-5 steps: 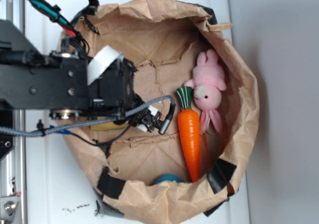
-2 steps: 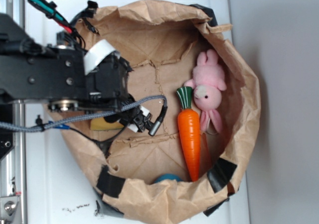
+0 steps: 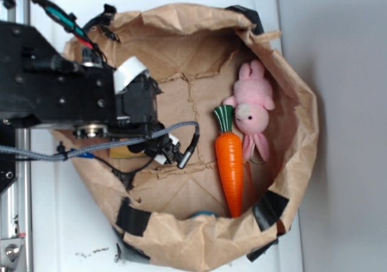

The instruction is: Grab the green sponge.

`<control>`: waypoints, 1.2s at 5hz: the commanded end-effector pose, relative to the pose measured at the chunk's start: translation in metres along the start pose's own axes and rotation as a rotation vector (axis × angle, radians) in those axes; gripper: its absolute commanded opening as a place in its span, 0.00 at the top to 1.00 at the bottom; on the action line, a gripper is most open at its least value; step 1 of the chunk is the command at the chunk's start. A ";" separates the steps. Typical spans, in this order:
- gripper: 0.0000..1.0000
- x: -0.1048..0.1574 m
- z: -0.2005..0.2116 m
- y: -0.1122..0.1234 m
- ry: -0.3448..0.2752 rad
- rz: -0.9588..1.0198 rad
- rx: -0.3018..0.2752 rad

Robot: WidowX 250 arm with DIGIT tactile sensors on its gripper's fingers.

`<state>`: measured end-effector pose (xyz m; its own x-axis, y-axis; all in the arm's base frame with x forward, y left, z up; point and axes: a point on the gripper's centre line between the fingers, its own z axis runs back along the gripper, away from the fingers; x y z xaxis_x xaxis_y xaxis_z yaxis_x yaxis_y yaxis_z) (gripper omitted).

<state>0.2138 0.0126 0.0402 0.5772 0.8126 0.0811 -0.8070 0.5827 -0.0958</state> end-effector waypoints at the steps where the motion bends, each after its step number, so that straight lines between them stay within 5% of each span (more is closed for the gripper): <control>1: 0.00 -0.042 -0.019 0.059 -0.011 -0.063 0.010; 2: 1.00 -0.047 -0.021 0.074 -0.023 -0.055 -0.008; 6: 1.00 -0.049 -0.004 0.100 -0.002 -0.026 -0.055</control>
<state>0.1287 0.0262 0.0380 0.6168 0.7683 0.1710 -0.7398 0.6401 -0.2072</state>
